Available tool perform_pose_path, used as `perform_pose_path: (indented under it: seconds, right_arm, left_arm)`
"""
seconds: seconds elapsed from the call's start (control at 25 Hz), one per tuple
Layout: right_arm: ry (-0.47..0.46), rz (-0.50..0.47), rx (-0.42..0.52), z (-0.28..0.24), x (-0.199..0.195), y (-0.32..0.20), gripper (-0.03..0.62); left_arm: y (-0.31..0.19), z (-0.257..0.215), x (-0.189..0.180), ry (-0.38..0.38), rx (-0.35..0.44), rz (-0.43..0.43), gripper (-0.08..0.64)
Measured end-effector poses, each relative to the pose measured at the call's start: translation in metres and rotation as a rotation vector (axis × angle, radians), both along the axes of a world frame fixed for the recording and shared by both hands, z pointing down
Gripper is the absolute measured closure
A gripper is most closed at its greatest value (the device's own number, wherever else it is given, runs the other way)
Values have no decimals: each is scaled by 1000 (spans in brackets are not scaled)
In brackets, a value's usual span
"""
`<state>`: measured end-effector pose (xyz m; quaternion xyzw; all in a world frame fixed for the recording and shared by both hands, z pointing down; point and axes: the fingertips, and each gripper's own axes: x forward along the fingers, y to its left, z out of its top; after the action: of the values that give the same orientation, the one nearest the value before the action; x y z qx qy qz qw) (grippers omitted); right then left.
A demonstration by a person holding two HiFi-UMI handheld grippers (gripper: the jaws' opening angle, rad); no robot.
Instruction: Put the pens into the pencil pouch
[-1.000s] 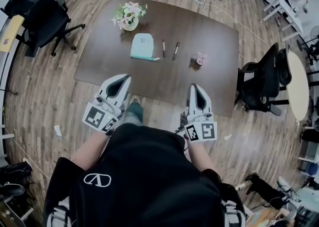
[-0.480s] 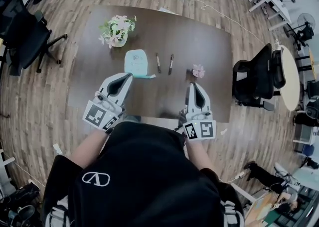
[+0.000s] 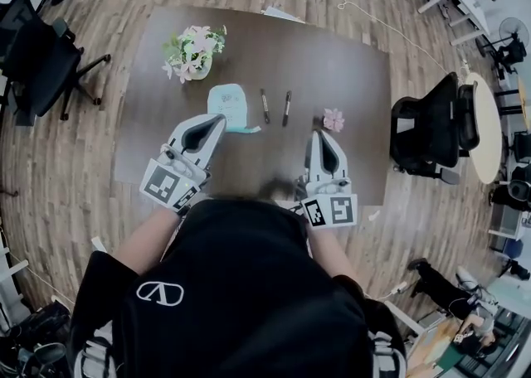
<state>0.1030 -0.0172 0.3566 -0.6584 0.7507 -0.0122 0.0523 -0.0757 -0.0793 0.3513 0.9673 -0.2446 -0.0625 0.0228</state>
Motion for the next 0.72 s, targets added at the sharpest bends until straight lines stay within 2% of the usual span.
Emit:
perform_pose_path:
  seconds: [0.12,0.2,0.24,0.28,0.32,0.4,0.52,0.72]
  right_arm:
    - [-7,-17,-17,5,10,0,594]
    - [-17,-22,-27,7,17,1,594]
    - [-21,-23,-28,7,21,1,594]
    - [-23,-24,-27,7,24,1,594]
    - [-24,-25,-27,7,27,1,594]
    - [-24,-28,-31,9,34,3,594]
    - [-26,-23,-42,13,45,5,594]
    - [-30,-5,-80,25,62,13,594]
  left_arm:
    - [1,0,10,-5,3,-16,557]
    - [1,5,18,-76,34,-10,557]
    - [0,9,24,-150,71,-7,511]
    - [-3,12,31,-236,122,-6,307]
    - [-6,14,37,-314,176,-5,202]
    - [-11,17,44,-422,245,-2,202]
    - [-21,35,51,-534,255,28,202]
    - [-36,108,61,-789,267,179,202]
